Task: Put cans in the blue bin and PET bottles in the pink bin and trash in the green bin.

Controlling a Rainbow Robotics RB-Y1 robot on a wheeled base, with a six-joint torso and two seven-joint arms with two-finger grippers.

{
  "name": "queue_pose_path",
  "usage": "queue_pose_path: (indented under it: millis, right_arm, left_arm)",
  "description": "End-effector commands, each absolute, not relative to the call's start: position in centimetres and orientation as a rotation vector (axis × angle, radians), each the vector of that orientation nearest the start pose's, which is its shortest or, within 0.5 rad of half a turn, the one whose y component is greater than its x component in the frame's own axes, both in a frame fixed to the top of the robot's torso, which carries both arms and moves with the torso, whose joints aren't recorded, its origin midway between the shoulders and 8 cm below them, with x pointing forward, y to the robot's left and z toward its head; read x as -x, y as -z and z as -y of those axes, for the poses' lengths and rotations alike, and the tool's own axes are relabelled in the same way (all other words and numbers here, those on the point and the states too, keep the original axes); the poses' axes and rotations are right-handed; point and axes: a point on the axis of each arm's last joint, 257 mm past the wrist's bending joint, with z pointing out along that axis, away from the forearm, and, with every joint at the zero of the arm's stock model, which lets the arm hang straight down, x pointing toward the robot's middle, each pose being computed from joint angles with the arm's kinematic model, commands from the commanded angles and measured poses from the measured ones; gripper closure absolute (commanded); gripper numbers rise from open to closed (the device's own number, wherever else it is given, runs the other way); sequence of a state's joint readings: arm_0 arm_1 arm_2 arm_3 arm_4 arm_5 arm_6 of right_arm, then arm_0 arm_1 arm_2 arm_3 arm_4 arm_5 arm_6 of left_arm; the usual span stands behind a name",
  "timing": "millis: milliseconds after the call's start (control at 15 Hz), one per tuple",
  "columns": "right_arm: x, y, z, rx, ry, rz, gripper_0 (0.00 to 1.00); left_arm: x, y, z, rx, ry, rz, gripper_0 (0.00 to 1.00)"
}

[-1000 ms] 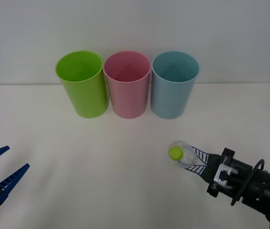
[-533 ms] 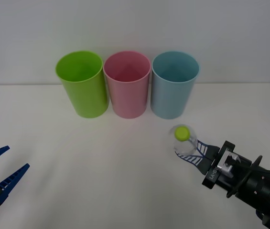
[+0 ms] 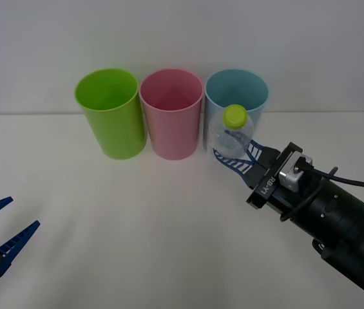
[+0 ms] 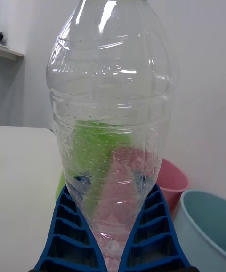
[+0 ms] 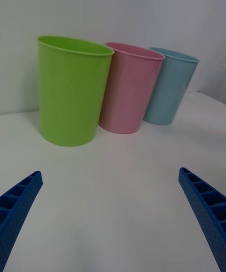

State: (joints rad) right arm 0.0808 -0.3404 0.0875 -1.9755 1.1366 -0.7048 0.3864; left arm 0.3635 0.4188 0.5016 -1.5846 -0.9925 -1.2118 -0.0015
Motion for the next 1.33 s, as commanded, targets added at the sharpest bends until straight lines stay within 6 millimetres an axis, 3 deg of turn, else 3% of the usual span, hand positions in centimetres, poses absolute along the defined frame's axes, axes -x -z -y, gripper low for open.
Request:
queue_pose_path:
  millis: [67, 333, 533, 867, 1333]
  right_arm:
    - [-42.6, 4.2, 5.9, 0.805, -0.380, -0.969, 1.00]
    - [-45.4, -0.1, 4.4, 0.730, -0.381, -0.966, 1.00]
    - [-47.9, -2.0, 3.4, 0.691, -0.395, -0.980, 1.00]
    - [-54.0, -1.2, 1.8, 0.644, -0.348, -1.053, 1.00]
    - [-59.7, 0.8, -1.1, 0.629, -0.318, -1.144, 1.00]
  left_arm:
    - [-33.8, 20.6, -34.1, -0.427, 0.571, -1.538, 0.00]
    - [-33.8, 20.6, -34.1, -0.427, 0.571, -1.538, 0.00]
    - [-33.8, 20.6, -34.1, -0.427, 0.571, -1.538, 0.00]
    - [-33.8, 20.6, -34.1, -0.427, 0.571, -1.538, 0.00]
    - [-33.8, 20.6, -34.1, -0.427, 0.571, -1.538, 0.00]
